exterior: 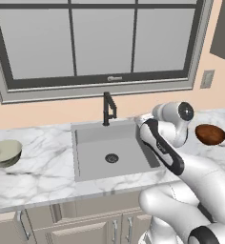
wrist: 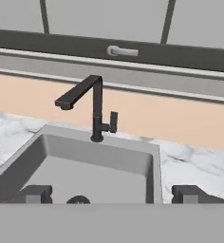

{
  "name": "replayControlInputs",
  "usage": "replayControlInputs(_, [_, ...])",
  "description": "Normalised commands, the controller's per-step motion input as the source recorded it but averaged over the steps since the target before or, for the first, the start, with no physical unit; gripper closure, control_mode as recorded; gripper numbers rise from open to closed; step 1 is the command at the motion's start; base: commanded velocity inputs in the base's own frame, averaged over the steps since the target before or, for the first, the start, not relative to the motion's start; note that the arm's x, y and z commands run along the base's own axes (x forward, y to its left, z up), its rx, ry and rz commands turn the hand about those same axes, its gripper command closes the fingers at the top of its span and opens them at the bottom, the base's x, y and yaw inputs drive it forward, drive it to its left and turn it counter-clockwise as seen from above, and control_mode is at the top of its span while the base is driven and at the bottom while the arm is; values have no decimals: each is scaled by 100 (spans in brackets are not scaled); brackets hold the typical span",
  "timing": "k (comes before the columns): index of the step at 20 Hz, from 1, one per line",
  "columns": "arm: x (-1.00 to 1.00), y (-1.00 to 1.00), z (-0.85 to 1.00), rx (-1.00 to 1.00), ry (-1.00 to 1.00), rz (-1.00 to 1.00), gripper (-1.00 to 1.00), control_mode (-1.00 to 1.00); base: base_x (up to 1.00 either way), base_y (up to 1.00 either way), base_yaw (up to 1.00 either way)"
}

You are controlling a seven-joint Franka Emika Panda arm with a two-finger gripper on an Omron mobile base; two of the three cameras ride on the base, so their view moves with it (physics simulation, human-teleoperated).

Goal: Rinse each bowl for a few seconds and place them down in the sink or on the counter.

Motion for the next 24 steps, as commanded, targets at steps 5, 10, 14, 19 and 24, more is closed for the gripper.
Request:
replayControlInputs(5, [40,-8,-20,0,-1,1,-100,-100,0,0,0])
replayControlInputs(10, [26,-5,-19,0,-9,4,-100,-100,0,0,0])
replayControlInputs(14, [23,0,-10,0,-12,4,-100,-100,0,0,0])
replayControlInputs(19, [26,0,-4,0,-13,4,-100,-100,0,0,0])
replayControlInputs(24, [23,0,-6,0,-13,2,-100,-100,0,0,0])
